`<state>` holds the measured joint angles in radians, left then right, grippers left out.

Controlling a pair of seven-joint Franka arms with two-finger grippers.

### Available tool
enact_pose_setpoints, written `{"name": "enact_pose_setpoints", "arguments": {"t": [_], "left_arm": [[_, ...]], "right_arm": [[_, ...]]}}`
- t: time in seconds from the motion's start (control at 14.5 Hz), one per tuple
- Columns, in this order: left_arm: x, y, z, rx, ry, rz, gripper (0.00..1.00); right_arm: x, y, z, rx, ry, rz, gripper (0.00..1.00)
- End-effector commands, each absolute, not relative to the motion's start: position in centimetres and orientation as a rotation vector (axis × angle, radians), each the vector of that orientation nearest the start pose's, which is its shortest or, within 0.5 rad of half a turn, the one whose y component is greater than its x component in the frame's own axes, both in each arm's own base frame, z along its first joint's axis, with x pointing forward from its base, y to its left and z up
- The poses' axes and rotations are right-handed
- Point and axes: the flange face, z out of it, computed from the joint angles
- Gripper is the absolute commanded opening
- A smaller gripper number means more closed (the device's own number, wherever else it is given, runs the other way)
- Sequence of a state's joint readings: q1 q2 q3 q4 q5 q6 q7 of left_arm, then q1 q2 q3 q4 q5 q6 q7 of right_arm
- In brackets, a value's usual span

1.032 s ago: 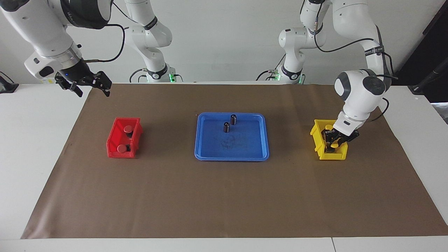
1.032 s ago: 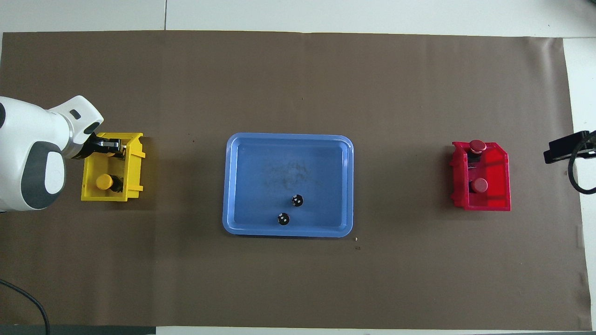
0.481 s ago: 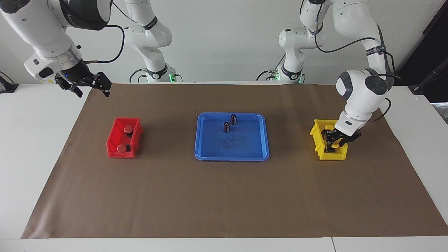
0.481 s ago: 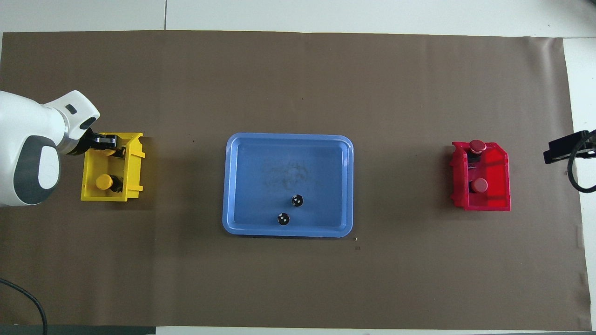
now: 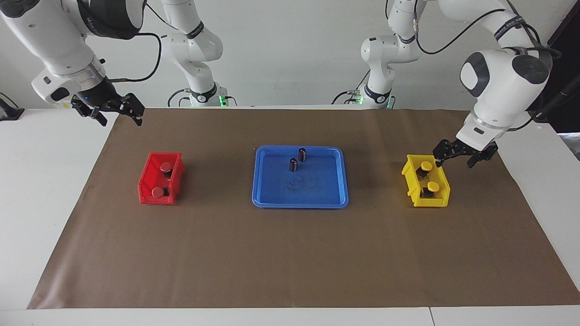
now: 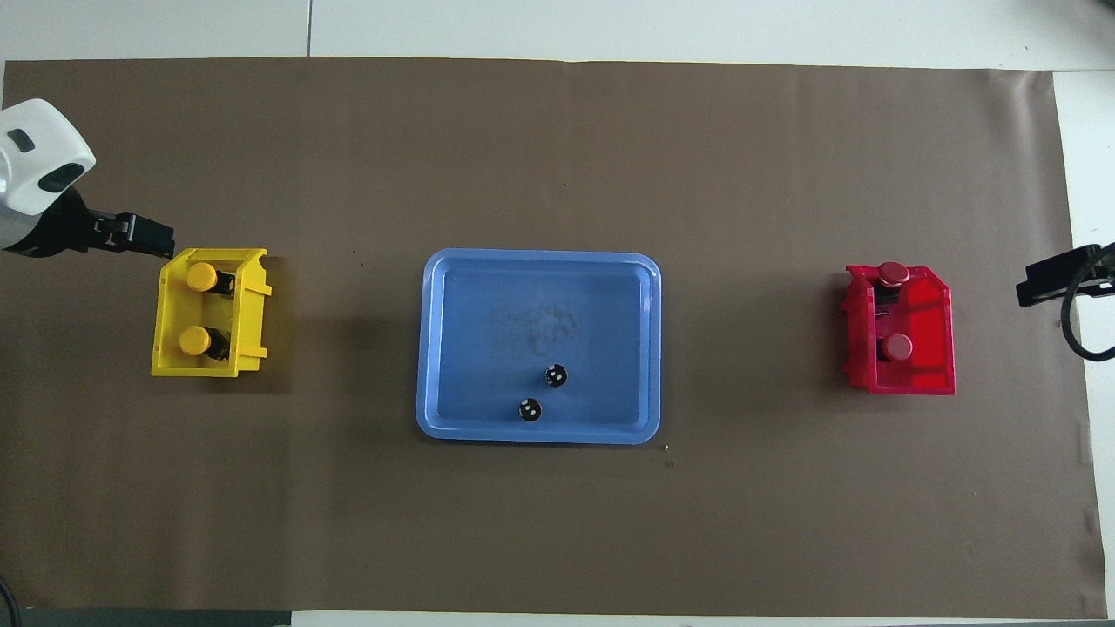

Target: Sort red and yellow buttons by color

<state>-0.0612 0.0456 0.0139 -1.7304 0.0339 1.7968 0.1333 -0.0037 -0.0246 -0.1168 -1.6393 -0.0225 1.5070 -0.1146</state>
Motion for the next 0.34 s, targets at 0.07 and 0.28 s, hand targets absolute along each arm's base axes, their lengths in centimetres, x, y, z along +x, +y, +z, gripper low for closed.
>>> {"name": "enact_pose_setpoints", "arguments": {"t": [0.07, 0.28], "left_arm": [[56.3, -3.3, 62.8, -3.149, 0.345, 0.007, 1.00], [55.7, -4.0, 64.2, -3.150, 0.362, 0.015, 1.00]], "right_arm": [[53.3, -6.6, 60.0, -3.141, 0.031, 0.178, 1.00], [53.3, -6.6, 60.0, -3.141, 0.031, 0.176, 1.00]]}}
